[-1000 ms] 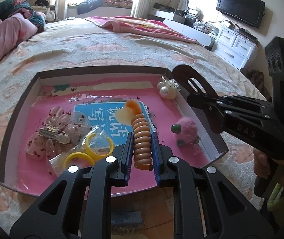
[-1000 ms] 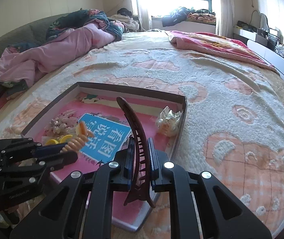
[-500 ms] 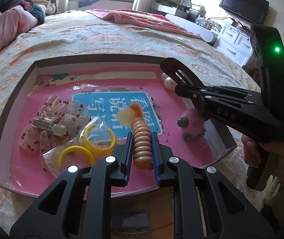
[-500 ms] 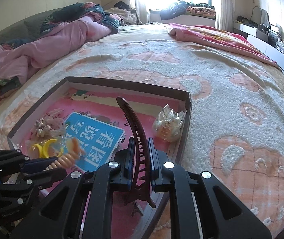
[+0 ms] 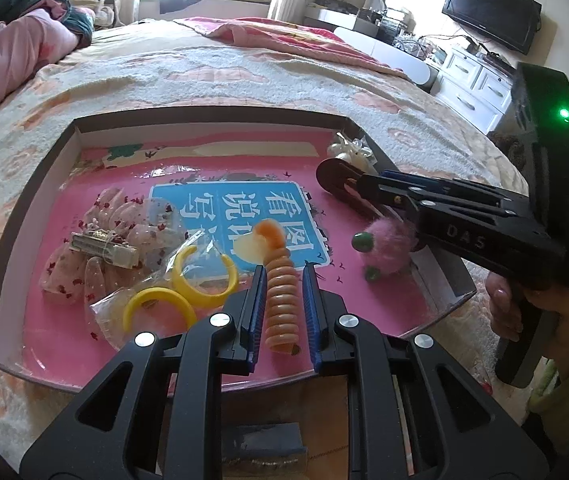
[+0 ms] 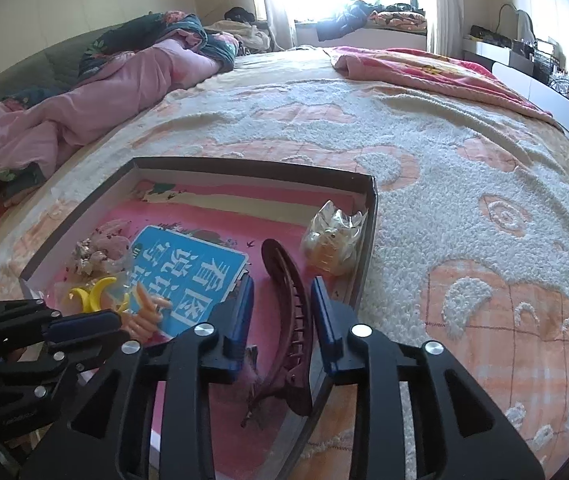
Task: Organize jewelry
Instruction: 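Open both grippers to drop the hair tie and clip into the tray, then withdraw both tools from the tray toward the remaining accessories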
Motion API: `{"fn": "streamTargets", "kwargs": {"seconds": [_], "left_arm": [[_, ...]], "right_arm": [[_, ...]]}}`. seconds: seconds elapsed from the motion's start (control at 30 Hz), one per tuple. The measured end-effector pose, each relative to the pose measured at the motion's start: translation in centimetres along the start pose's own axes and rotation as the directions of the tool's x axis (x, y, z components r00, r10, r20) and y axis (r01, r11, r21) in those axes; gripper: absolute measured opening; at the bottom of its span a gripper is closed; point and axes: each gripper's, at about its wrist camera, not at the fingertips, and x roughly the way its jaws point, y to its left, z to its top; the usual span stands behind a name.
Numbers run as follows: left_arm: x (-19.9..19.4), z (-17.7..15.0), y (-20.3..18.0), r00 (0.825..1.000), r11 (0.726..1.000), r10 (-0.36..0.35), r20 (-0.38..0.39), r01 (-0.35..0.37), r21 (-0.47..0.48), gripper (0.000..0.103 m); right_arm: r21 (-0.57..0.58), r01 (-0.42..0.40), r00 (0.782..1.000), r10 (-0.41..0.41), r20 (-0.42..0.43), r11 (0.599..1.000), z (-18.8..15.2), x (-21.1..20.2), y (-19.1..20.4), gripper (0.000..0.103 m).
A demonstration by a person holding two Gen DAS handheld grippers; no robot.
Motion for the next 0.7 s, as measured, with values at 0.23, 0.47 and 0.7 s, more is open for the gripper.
{"fn": "streamTargets", "kwargs": {"seconds": [0.23, 0.47, 0.7], "left_arm": [[-0.4, -0.1, 0.2, 1.000, 1.000, 0.007, 0.005, -0.006, -0.014, 0.022], [-1.4, -0.2, 0.3, 1.000, 1.000, 0.015, 0.021, -0.014, -0.026, 0.034], [-3.0, -0.1, 0.4, 0.998, 0.999, 0.040, 0.057, -0.038, -0.022, 0.052]], "right_arm": [[-0.005, 0.013, 0.999, -0.013, 0.040, 1.000, -0.4, -1.7, 0.0, 0.043], [0.005, 0.018, 0.998, -0.018, 0.063, 1.000, -0.8, -3.0, -0.1, 0.051], [0.025, 0.008, 0.995, -0.010, 0.099, 1.000, -1.4, -4.8, -0.1, 0.063]]}}
